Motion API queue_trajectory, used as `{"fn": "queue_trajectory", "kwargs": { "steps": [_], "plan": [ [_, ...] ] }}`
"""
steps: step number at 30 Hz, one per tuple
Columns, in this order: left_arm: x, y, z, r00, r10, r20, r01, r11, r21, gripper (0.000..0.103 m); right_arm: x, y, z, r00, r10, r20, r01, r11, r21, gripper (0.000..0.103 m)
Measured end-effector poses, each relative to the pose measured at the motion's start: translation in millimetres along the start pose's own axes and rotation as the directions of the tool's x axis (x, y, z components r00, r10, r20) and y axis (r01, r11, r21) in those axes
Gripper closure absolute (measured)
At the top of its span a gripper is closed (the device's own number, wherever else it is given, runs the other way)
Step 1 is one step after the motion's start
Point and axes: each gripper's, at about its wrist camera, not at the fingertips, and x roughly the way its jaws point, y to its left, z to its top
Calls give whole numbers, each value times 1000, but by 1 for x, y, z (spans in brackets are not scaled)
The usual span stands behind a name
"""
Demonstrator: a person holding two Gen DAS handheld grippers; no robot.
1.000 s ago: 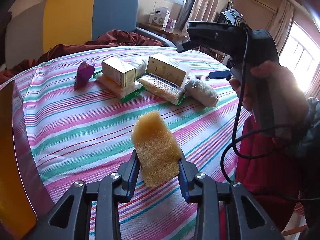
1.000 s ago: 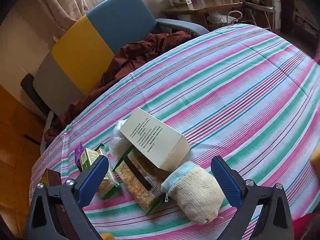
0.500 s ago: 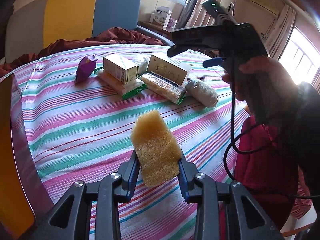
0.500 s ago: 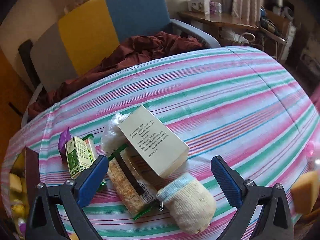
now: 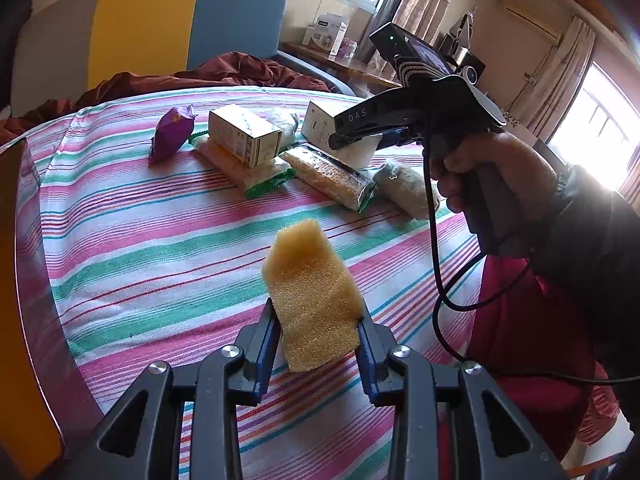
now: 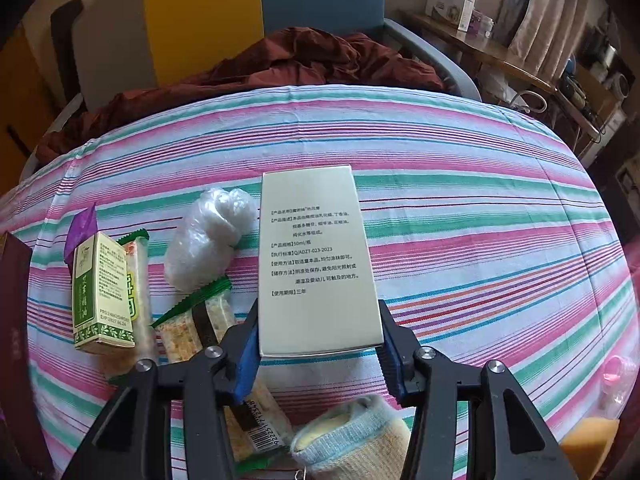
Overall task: Organize objects
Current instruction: 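Grasp the white printed box with the right tool, then carry the yellow sponge into the gold tray and open the left tool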
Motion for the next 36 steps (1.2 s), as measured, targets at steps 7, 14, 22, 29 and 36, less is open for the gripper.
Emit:
{"fn": "queue_trajectory", "kwargs": {
  "steps": [7,14,22,29,36],
  "plan": [
    [-9,-5,1,1000,21,5,-22,1000,16,69,4,-7,1,1000,13,-1,-13,999,30,52],
    [-71,7,18,991,59,117,-59,998,-5,69,4,-11,1,1000,-4,5,4,999,44,52],
    [-148,119,32,970,211,124,-176,953,-247,69,4,-4,1,1000,-21,11,21,1000,4,52],
    [-158,233,34,949,314,-16,-290,857,-427,69,4,-4,1,1000,-23,13,23,1000,7,52],
    [-133,309,34,927,344,-150,-373,793,-482,69,3,-5,2,999,-42,20,42,999,8,52]
  ]
}}
